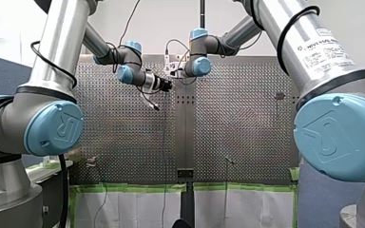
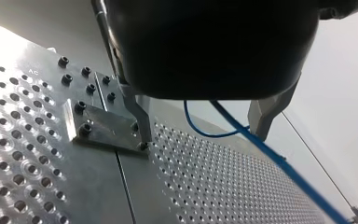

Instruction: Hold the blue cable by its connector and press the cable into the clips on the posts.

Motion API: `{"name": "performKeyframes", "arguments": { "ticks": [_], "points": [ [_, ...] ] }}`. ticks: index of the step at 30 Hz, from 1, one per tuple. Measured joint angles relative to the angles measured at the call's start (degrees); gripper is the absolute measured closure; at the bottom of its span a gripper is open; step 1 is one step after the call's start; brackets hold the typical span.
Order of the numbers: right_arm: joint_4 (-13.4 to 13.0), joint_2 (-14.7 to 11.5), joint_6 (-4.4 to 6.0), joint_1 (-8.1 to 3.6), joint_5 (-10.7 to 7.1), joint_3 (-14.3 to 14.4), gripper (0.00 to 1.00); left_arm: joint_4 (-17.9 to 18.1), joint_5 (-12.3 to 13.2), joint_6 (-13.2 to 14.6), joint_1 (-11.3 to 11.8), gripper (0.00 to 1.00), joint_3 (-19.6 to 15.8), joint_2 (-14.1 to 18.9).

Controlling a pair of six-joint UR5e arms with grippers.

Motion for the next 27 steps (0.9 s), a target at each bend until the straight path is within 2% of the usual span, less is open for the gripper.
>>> {"name": "performKeyframes", "arguments": {
  "ticks": [1,2,3,4,5,9,11,12,13,14,15,17,19,27],
  "points": [
    [0.0,0.0,0.0,0.0,0.0,0.0,1.0,0.6,-0.1,-0.1,0.0,0.05,-0.2,0.0],
    [0.0,0.0,0.0,0.0,0.0,0.0,1.0,1.1,-0.1,-0.1,0.0,0.2,-0.4,0.0],
    [0.0,0.0,0.0,0.0,0.0,0.0,1.0,1.5,-0.2,0.0,0.1,0.2,-0.5,0.0],
    [0.0,0.0,0.0,0.0,0.0,0.0,1.0,1.8,-0.4,0.2,0.1,0.44,-0.8,0.0],
    [0.0,0.0,0.0,0.0,0.0,0.0,1.0,2.0,-0.7,0.5,0.2,0.57,-1.0,0.0],
    [0.0,0.0,0.0,0.0,0.0,0.0,1.0,2.8,-1.9,2.1,0.6,0.57,-2.1,0.0],
    [0.0,0.0,0.0,0.0,0.0,0.0,1.0,2.9,-2.3,3.2,0.7,0.64,-2.6,0.0],
    [0.0,0.0,0.0,0.0,0.0,0.0,1.0,3.0,-2.4,3.7,0.7,0.64,-2.7,0.0],
    [0.0,0.0,0.0,0.0,0.0,0.0,1.0,3.1,-2.5,4.3,0.7,0.69,-2.8,0.0],
    [0.0,0.0,0.0,0.0,0.0,0.0,1.0,3.2,-2.6,4.8,0.7,0.78,-2.8,0.0],
    [0.0,0.0,0.0,0.0,0.0,0.0,1.0,3.3,-2.6,5.3,0.6,0.78,-2.9,0.0],
    [0.0,0.0,0.0,0.0,0.0,0.0,1.0,3.4,-3.0,5.9,0.5,0.96,-2.9,0.0],
    [0.0,0.0,0.0,0.0,0.0,0.0,1.0,3.3,-3.9,6.0,0.4,1.0,-2.9,0.0],
    [0.0,0.0,0.0,0.0,0.0,0.0,1.0,2.8,-7.5,7.8,0.3,1.0,-2.9,0.0]
  ]
}}
